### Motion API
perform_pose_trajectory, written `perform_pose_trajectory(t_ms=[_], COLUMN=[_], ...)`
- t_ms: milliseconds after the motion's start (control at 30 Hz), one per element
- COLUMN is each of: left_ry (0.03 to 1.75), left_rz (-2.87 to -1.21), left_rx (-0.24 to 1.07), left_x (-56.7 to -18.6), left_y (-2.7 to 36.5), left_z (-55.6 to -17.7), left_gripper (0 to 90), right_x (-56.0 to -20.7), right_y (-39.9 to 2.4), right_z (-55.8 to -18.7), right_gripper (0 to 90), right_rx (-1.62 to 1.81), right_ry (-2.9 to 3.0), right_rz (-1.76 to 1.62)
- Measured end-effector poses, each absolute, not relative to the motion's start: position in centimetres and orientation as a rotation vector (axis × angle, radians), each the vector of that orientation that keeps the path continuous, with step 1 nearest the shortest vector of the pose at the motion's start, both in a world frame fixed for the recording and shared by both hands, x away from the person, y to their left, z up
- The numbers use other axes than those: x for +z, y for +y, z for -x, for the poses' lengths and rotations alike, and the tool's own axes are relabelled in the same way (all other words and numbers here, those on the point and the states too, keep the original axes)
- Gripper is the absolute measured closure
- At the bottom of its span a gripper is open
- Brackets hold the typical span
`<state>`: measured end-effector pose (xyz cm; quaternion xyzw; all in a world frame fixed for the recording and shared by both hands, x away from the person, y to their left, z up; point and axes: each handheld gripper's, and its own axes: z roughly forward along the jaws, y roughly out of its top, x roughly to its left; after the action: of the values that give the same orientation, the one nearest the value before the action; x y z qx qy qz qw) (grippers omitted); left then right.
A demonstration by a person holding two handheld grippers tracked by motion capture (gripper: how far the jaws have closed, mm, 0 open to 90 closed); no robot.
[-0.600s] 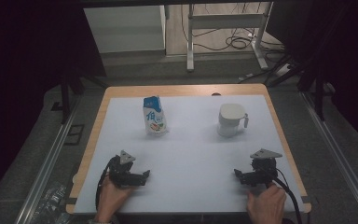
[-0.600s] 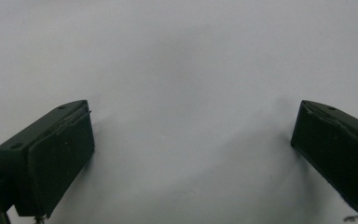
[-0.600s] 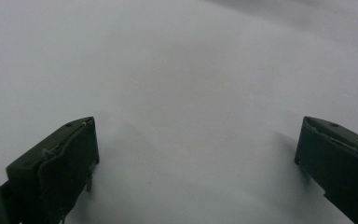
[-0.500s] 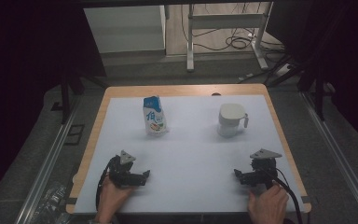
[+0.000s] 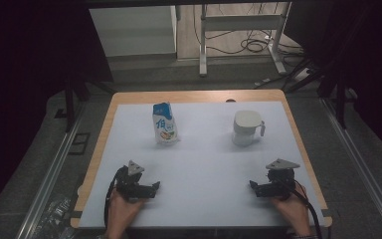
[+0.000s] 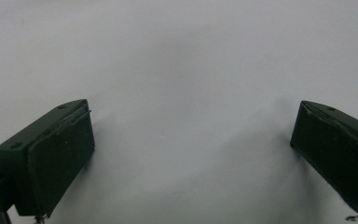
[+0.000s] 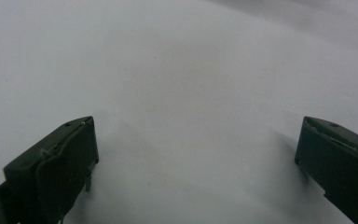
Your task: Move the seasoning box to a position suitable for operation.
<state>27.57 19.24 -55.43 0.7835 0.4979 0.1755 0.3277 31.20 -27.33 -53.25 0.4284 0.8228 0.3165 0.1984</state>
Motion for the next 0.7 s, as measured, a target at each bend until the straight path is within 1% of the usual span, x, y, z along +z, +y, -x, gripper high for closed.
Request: perform_pose_trajectory(t_ms=[467, 533, 567, 600, 633, 700], left_ry=[1.304, 1.305, 1.305, 1.305, 1.305, 1.304], left_rz=[-2.048, -2.048, -2.048, -2.048, -2.048, -2.048], left_rx=[0.458, 0.458, 0.458, 0.458, 0.458, 0.458], left_x=[-55.44, -55.44, -55.44, -55.44, -55.44, -55.44], left_y=[19.27, 19.27, 19.27, 19.27, 19.27, 19.28], left_z=[-27.56, -27.56, -27.56, -27.56, -27.56, -27.56], left_gripper=[0.0, 0.0, 0.0, 0.0, 0.0, 0.0], right_x=[-53.1, -52.84, -52.72, -52.72, -52.49, -52.34], right_y=[-27.12, -26.94, -26.9, -26.9, -26.88, -26.86], right_z=[-31.32, -31.36, -31.34, -31.34, -31.26, -31.34], right_gripper=[0.0, 2.3, 5.6, 5.6, 9.0, 10.8], right_rx=[0.868, 0.841, 0.84, 0.84, 0.857, 0.869], right_ry=[2.3, 2.31, 2.314, 2.314, 2.298, 2.3], right_rz=[-1.221, -1.235, -1.232, -1.232, -1.214, -1.201])
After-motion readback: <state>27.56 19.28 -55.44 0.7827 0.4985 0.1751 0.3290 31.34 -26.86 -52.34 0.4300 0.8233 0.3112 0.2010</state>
